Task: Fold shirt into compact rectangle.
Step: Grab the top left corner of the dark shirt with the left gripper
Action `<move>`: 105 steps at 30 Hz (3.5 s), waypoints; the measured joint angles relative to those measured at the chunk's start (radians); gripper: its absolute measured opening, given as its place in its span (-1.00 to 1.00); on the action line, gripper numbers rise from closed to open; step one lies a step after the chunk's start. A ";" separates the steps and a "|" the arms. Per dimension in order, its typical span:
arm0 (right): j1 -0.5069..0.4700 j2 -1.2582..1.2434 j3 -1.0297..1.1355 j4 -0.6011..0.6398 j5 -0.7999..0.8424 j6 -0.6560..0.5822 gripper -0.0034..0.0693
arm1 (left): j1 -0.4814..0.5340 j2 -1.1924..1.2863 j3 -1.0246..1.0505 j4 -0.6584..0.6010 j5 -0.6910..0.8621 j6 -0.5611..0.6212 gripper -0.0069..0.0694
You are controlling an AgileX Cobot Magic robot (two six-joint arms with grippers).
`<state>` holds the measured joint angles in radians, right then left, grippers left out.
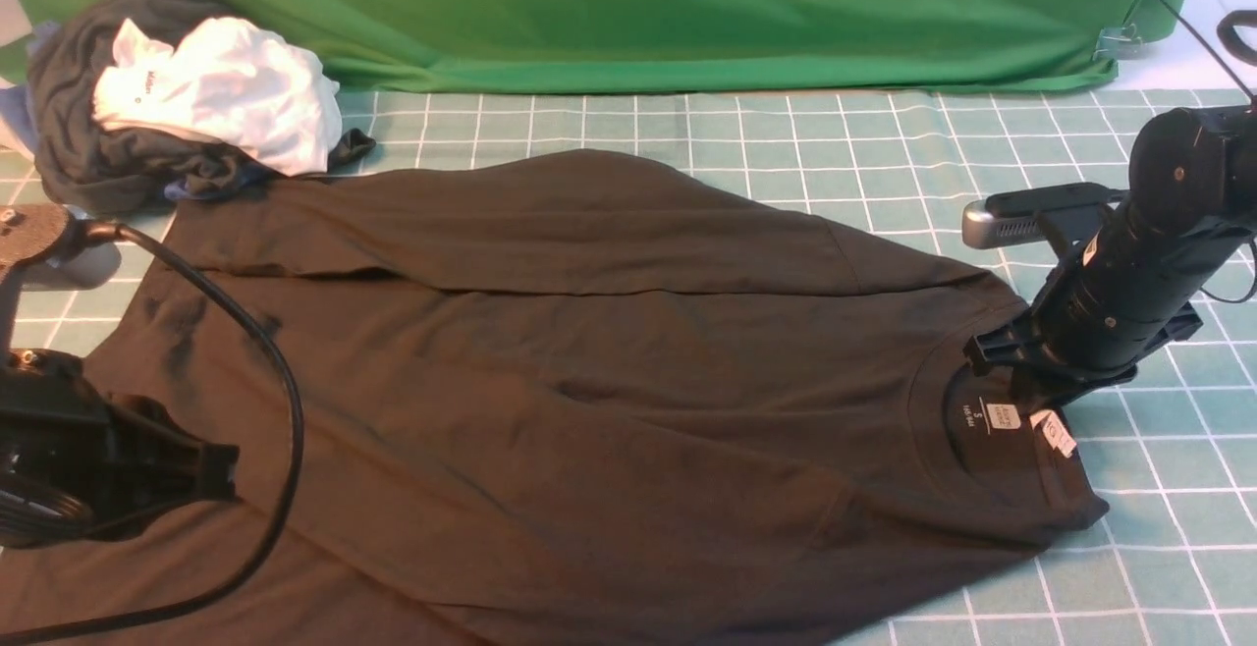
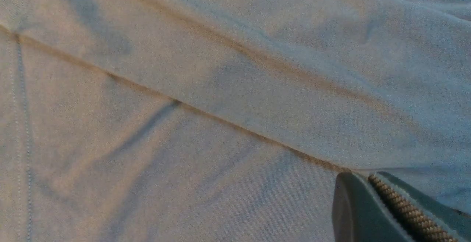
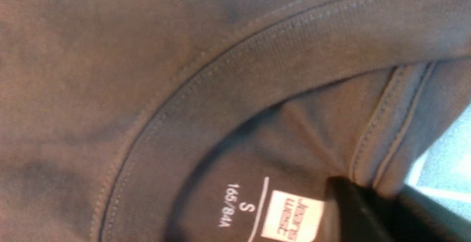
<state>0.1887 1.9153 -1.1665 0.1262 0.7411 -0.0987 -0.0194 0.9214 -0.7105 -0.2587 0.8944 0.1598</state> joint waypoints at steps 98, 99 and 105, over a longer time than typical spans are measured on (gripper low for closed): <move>0.018 -0.857 0.013 -0.002 0.395 -0.015 -0.83 | -0.149 1.208 -0.912 0.241 -0.035 -0.361 0.41; 0.018 -0.857 0.013 -0.002 0.395 -0.015 -0.83 | -0.149 1.215 -0.912 0.241 -0.044 -0.361 0.43; 0.018 -0.857 0.013 -0.002 0.391 -0.015 -0.82 | -0.149 1.250 -0.918 0.226 -0.101 -0.361 0.43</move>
<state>0.2067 1.0584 -1.1532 0.1243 1.1324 -0.1132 -0.1688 2.1711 -1.6287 -0.0326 0.7929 -0.2017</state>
